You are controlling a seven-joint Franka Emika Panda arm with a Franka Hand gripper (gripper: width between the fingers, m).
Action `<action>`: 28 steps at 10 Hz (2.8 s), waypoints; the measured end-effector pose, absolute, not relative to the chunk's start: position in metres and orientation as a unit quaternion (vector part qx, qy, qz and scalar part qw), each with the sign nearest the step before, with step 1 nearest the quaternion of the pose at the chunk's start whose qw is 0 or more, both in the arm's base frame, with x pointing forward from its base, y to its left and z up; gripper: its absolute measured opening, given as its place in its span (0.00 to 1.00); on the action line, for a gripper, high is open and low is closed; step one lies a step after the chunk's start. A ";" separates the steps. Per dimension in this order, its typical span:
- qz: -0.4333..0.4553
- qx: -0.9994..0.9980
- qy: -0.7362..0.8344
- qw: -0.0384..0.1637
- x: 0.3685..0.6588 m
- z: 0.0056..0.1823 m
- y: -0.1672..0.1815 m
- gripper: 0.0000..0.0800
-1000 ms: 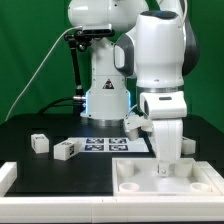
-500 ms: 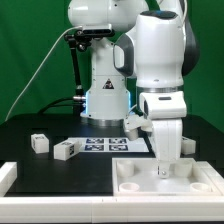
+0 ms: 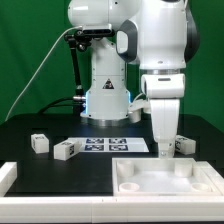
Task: Assemble one leg
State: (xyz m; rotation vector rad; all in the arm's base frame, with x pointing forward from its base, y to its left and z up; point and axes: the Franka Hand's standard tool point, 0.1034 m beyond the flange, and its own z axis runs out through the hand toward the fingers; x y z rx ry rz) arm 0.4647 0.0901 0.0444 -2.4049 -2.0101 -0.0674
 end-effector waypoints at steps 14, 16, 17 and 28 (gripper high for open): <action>-0.020 -0.949 -0.315 0.024 0.380 0.055 0.175 0.81; -0.006 -0.949 -0.314 0.020 0.381 0.054 0.172 0.81; -0.004 -0.949 -0.315 0.020 0.380 0.053 0.172 0.81; 0.368 -0.886 -0.271 -0.076 0.356 0.024 0.185 0.81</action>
Offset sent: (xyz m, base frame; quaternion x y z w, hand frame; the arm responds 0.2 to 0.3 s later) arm 0.0000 0.0000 0.0000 0.0000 0.0000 0.1593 0.9872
